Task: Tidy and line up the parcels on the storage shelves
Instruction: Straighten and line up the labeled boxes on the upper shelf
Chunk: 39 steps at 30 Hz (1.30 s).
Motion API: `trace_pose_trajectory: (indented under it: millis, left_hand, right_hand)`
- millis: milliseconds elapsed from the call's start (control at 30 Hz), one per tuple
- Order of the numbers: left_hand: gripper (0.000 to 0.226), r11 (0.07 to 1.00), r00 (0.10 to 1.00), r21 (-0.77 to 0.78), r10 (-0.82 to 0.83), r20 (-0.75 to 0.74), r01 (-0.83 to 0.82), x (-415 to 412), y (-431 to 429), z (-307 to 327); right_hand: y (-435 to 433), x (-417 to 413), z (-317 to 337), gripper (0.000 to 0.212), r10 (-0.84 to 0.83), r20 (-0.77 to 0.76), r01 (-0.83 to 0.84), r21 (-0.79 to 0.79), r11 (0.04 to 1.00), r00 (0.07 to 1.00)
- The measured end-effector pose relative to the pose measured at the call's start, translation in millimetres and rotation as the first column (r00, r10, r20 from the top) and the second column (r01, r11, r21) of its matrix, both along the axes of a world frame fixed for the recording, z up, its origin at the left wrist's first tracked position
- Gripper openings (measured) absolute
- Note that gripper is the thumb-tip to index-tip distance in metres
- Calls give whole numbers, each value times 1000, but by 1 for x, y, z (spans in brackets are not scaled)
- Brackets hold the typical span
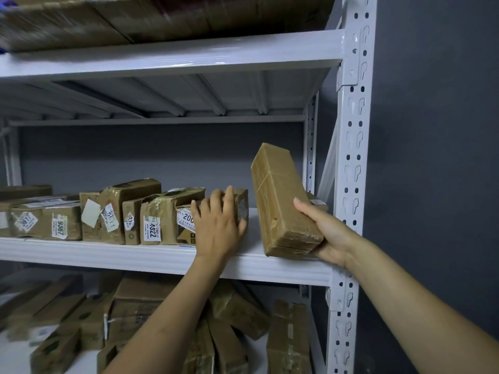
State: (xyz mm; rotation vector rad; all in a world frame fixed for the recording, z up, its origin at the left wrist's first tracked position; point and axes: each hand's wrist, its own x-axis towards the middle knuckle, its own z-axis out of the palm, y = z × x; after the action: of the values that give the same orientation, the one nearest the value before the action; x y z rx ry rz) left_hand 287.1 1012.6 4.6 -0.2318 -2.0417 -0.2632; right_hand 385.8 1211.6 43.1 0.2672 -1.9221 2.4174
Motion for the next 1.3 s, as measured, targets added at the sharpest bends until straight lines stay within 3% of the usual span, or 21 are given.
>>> trace_pose_trajectory:
  millis: [100,200,267,333,433,500,567,667,800,900,1000,1100,1167,1233,1300]
  left_hand:
    - [64,996,993,10,-83,-82,84,11,-2,-2]
    - [50,918,919,141,-340,-201,371,42,4,-4]
    - [42,761,828,337,-545,-130,554,74,12,-1]
    - [38,515,652,583,-758,-32,628,101,18,0]
    - [43,169,357,818,-933,-47,550,123,17,-5]
    - [49,67,247,862,-967,-69,503,132,9,-15]
    - [64,52,226,868,-972,-70,494,140,0,-27]
    - [68,117,287,856,-957,-38,503,155,-16,-47]
    - [83,76,339,886,-936,-94,457,176,-43,-76]
    - [114,17,407,919,-900,-157,394,189,-62,-93]
    - [104,86,459,923,-882,-105,376,196,-79,-108]
    - [70,70,469,944,-878,-95,322,196,-93,-129]
    - [61,14,447,960,-887,-117,278,196,-106,-142]
    - [64,-24,394,967,-910,-126,252,196,-117,-152]
    - [74,-52,315,976,-942,-118,211,196,-125,-161]
  right_hand:
    - [3,5,-8,52,-1,-18,2,18,1000,1000]
    - [5,15,-18,52,-18,-78,22,56,998,997]
    - [4,25,-27,50,-8,-108,17,77,997,994]
    - [2,38,-36,47,3,-131,7,81,997,991]
    - [-3,60,-50,51,-20,-153,33,83,996,988]
    - [-8,77,-61,61,-74,-174,101,149,984,982]
    - [-14,94,-72,68,-128,-224,187,265,946,966]
    - [-34,122,-90,77,-192,-260,294,446,845,946]
    - [-66,143,-124,98,-312,-267,409,663,627,912]
    - [-83,153,-149,105,-387,-292,466,727,504,874]
    - [-96,161,-170,103,-462,-317,528,717,455,829]
    - [-105,167,-189,97,-587,-286,604,650,462,757]
    - [-107,172,-200,97,-623,-134,589,525,615,770]
    - [-109,176,-211,96,-539,46,526,168,834,841]
    - [-112,177,-218,93,-470,163,490,-112,865,867]
